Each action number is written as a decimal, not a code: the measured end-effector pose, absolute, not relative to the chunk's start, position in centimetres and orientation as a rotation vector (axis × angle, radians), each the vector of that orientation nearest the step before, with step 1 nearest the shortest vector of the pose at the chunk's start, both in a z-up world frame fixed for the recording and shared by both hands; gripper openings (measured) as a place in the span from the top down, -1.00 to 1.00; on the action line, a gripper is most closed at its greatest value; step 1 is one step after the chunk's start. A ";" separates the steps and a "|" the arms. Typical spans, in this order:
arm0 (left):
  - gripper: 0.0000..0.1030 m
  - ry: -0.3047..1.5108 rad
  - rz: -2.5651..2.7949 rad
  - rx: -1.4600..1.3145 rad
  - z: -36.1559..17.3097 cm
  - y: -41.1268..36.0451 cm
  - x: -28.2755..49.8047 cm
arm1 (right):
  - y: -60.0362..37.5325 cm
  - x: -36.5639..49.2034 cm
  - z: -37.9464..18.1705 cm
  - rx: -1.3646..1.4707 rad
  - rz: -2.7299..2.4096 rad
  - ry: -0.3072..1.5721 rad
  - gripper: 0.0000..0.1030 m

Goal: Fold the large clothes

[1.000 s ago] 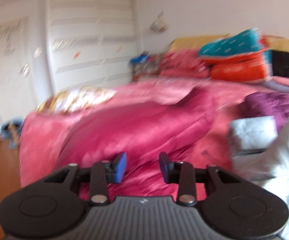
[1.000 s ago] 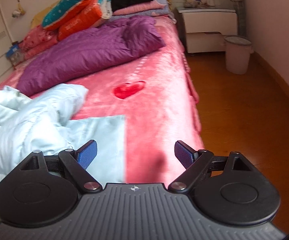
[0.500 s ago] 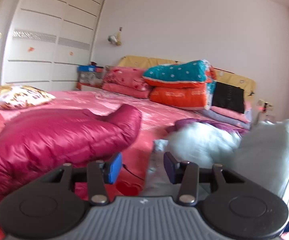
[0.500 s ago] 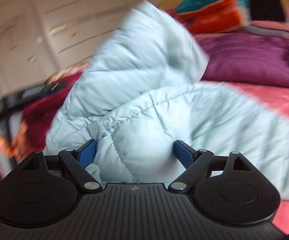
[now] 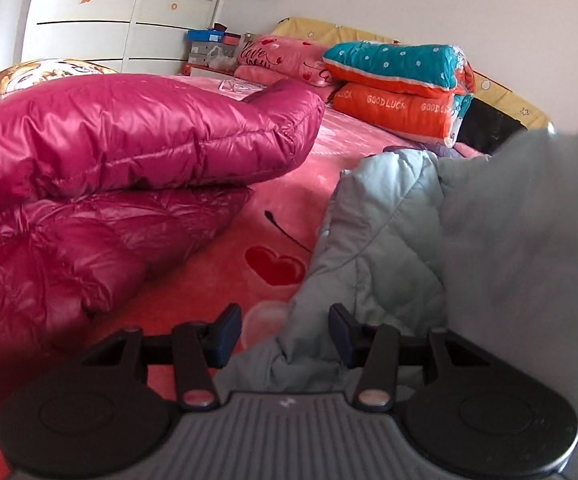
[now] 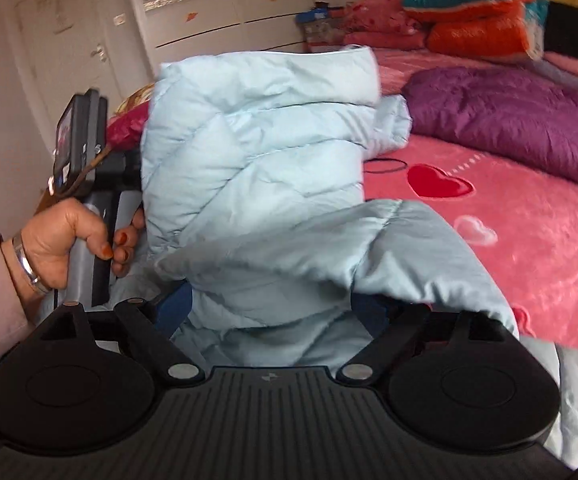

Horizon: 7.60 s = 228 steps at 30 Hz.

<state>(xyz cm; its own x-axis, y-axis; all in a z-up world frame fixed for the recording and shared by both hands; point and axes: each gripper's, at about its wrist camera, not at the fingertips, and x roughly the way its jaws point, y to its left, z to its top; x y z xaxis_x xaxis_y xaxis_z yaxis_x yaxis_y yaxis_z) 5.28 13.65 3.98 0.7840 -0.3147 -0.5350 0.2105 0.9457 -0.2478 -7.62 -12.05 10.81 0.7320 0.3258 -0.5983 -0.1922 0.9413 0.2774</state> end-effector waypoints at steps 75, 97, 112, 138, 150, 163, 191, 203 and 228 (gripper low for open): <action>-0.19 0.722 -0.271 -0.269 4.4 22.0 -4.2 | -35.3 -20.1 10.8 0.441 -0.788 0.903 -1.00; 0.47 0.814 -0.372 -0.168 2.6 19.5 -6.2 | -16.4 -11.2 4.4 0.241 0.047 0.963 -1.00; 0.87 0.839 -0.488 -0.134 5.4 17.0 -11.2 | -22.0 -13.0 5.2 0.943 0.183 0.858 0.60; -0.17 0.677 -0.421 0.010 14.4 16.0 -12.9 | -30.0 -20.7 7.8 1.050 -0.027 0.795 -0.95; -0.12 0.722 -0.323 -0.285 10.6 13.4 2.7 | -37.5 -12.7 6.8 0.793 -0.323 0.590 -0.97; -0.08 0.761 -0.333 -0.181 7.9 6.6 16.9 | -36.4 -1.8 3.0 0.613 -0.013 0.620 -0.99; 0.96 0.702 -0.396 -0.069 6.6 0.5 20.5 | -32.2 0.8 1.4 0.299 0.110 0.746 -1.00; 0.96 0.352 -0.223 -0.190 19.1 13.0 13.5 | -32.8 0.9 1.7 0.316 0.106 0.752 -1.00; 0.52 0.466 0.374 -0.275 16.1 32.6 8.4 | -37.2 -2.0 2.7 0.408 -0.081 0.707 -1.00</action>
